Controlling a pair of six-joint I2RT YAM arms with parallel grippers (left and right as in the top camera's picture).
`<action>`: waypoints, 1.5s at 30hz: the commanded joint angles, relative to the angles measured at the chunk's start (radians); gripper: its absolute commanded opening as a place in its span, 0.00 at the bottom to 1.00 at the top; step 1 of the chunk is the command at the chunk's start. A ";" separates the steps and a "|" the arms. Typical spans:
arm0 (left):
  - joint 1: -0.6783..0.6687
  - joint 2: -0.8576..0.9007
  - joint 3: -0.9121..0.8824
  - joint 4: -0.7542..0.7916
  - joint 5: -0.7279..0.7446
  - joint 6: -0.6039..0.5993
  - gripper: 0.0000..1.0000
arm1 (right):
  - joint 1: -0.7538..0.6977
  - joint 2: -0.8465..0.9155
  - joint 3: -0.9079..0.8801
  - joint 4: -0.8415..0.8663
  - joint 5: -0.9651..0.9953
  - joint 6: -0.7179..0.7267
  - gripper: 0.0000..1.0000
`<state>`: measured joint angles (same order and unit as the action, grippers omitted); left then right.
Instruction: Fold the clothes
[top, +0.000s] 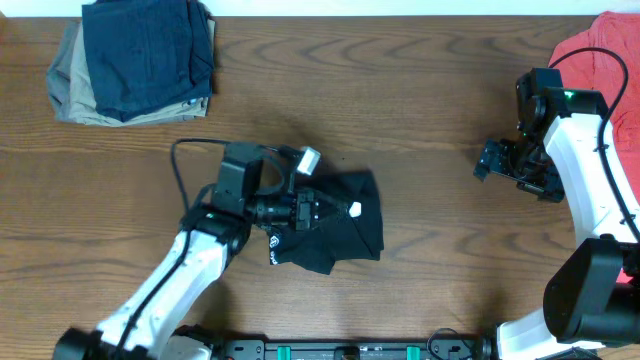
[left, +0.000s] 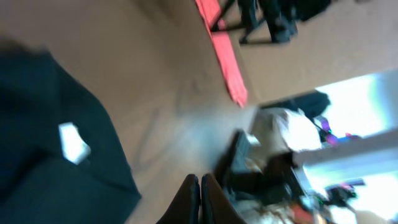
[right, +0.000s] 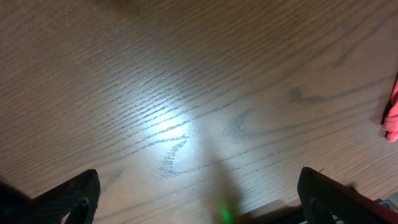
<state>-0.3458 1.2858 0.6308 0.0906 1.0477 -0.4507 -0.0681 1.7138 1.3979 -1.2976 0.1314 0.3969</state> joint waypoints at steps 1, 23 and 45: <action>0.005 -0.006 0.011 -0.002 -0.196 -0.022 0.06 | 0.004 0.005 0.013 0.000 0.010 -0.009 0.99; 0.101 0.589 0.011 0.234 -0.245 -0.003 0.06 | 0.004 0.005 0.013 0.000 0.010 -0.009 0.99; 0.098 0.127 0.016 -0.210 -0.013 -0.038 0.06 | 0.004 0.005 0.013 0.000 0.010 -0.009 0.99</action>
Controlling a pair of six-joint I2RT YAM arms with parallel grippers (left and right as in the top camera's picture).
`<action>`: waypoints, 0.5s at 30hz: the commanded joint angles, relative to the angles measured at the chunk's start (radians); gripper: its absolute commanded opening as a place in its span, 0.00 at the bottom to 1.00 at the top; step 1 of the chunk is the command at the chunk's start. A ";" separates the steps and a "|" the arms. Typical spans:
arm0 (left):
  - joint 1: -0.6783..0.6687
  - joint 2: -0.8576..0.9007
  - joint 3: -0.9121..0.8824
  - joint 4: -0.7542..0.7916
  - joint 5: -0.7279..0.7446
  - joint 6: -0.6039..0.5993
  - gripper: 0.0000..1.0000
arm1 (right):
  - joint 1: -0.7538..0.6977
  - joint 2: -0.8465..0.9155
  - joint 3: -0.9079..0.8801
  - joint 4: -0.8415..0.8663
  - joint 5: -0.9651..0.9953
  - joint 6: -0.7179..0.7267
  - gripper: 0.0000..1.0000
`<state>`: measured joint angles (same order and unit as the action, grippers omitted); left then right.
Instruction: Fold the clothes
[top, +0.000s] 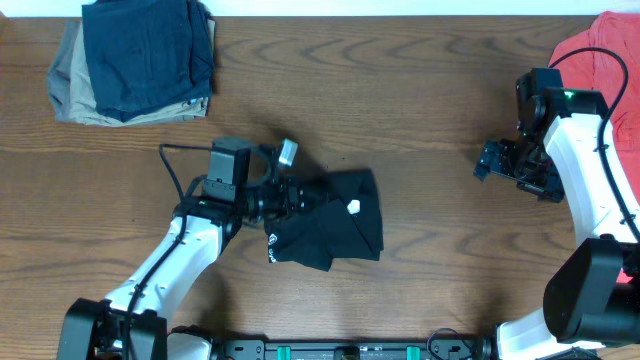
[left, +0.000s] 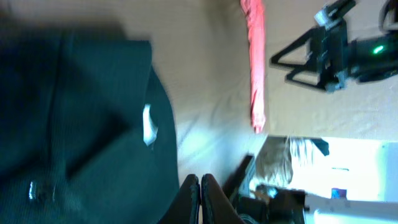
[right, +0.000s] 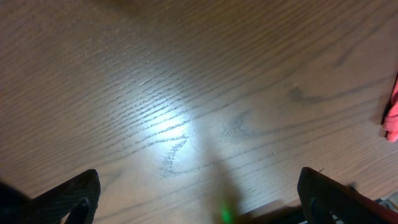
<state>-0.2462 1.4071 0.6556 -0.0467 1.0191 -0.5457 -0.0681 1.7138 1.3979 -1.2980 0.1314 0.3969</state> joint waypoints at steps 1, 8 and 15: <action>-0.002 0.013 -0.017 -0.112 0.016 0.077 0.06 | 0.004 0.005 0.013 0.000 0.010 -0.009 0.99; -0.002 0.083 -0.127 -0.144 -0.034 0.100 0.06 | 0.004 0.005 0.013 0.000 0.010 -0.009 0.99; -0.002 0.210 -0.209 0.049 -0.086 0.099 0.06 | 0.004 0.005 0.013 0.000 0.010 -0.009 0.99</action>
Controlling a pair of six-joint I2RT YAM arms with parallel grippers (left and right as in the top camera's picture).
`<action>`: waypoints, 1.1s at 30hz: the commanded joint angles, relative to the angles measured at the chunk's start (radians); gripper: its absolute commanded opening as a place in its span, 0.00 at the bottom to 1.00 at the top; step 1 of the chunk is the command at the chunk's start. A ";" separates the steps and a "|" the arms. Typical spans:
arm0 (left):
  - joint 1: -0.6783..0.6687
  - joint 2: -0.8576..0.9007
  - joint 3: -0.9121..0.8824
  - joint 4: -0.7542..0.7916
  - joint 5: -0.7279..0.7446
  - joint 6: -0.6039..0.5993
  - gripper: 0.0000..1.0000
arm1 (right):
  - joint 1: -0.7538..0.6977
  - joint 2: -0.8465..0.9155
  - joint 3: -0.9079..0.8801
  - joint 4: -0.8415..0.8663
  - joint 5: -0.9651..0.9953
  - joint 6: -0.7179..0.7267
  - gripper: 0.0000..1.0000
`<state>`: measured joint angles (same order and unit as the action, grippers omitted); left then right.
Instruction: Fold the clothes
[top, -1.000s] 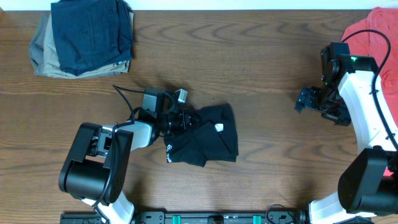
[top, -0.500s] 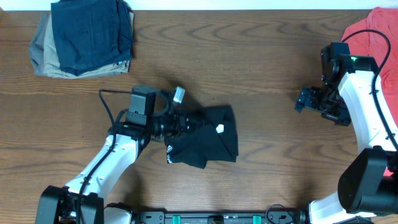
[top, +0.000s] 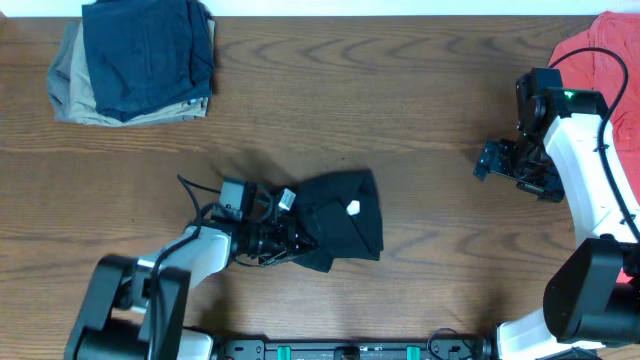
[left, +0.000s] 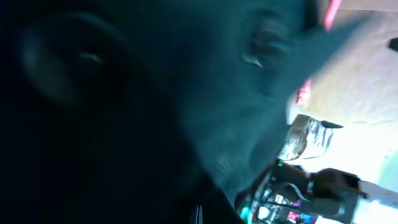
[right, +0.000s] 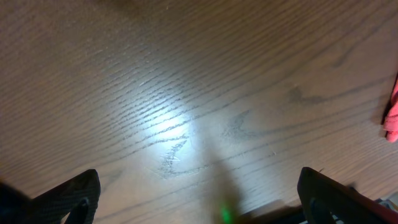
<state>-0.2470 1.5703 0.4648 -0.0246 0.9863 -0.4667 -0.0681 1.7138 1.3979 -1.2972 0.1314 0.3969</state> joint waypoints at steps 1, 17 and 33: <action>-0.001 0.065 -0.018 0.029 -0.064 0.021 0.06 | 0.004 0.005 0.013 -0.001 0.011 -0.009 0.99; -0.001 -0.174 0.006 0.042 0.133 0.021 0.06 | 0.004 0.005 0.013 -0.001 0.010 -0.009 0.99; 0.366 -0.529 0.030 -0.094 -0.129 0.027 0.98 | 0.004 0.005 0.013 -0.001 0.010 -0.009 0.99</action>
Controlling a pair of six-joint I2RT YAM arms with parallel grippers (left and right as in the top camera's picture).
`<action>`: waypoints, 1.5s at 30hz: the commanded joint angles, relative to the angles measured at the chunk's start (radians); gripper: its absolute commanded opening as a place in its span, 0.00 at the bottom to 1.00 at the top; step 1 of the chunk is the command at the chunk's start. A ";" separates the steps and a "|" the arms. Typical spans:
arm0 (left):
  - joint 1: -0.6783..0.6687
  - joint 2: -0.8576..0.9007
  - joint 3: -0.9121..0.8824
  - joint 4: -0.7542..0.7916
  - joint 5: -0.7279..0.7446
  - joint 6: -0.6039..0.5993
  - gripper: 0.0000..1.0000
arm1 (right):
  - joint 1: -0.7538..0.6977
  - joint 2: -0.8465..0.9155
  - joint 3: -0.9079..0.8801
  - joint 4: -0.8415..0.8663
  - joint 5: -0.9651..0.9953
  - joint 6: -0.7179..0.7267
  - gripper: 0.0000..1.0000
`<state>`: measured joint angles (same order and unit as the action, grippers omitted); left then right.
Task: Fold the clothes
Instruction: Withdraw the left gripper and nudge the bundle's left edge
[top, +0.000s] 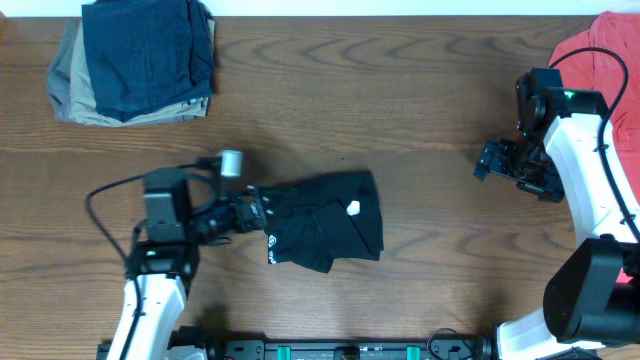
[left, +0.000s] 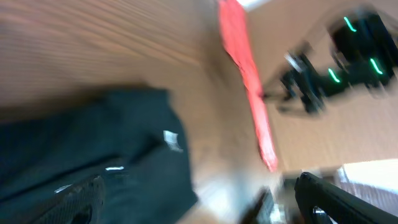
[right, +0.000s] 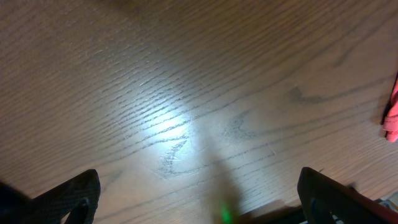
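A black garment (top: 330, 230) lies crumpled at the table's middle, with a small white tag on top. In the left wrist view the black garment (left: 106, 155) fills the lower left. My left gripper (top: 257, 208) sits at the garment's left edge, open, its fingers (left: 81, 199) wide apart and nothing between them. My right gripper (top: 492, 160) hangs over bare wood at the right, open and empty; in its own view the right gripper (right: 199, 193) has only table grain below it.
A folded stack, navy on tan (top: 135, 55), sits at the back left. A red garment (top: 600, 50) lies in the back right corner, with its edge (right: 392, 115) just inside the right wrist view. The wooden table (top: 420, 90) spans the frame.
My left gripper was shut and pressed low against the garment's lower left. Now it is open at the garment's left edge, and the arm has swung out to the left. The right arm has not moved.
My left gripper was shut over the middle of the black garment, then shut near its upper left edge, then shut low at its lower left. Now it is open at the left edge, and the garment reaches slightly further left. The right gripper stayed open throughout.
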<state>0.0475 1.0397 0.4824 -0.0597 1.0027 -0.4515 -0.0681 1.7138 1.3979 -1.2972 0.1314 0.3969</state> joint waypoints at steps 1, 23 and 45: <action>0.093 0.004 0.012 -0.097 -0.188 0.030 0.98 | 0.004 0.005 0.013 0.000 0.010 -0.009 0.99; 0.153 0.014 0.110 -0.262 -1.173 0.117 0.98 | 0.004 0.005 0.013 0.000 0.011 -0.009 0.99; 0.146 0.114 0.092 -0.479 -0.498 0.190 0.98 | 0.004 0.005 0.013 0.000 0.011 -0.009 0.99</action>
<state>0.1963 1.1053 0.5835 -0.5346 0.4263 -0.2924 -0.0681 1.7138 1.3983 -1.2976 0.1314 0.3969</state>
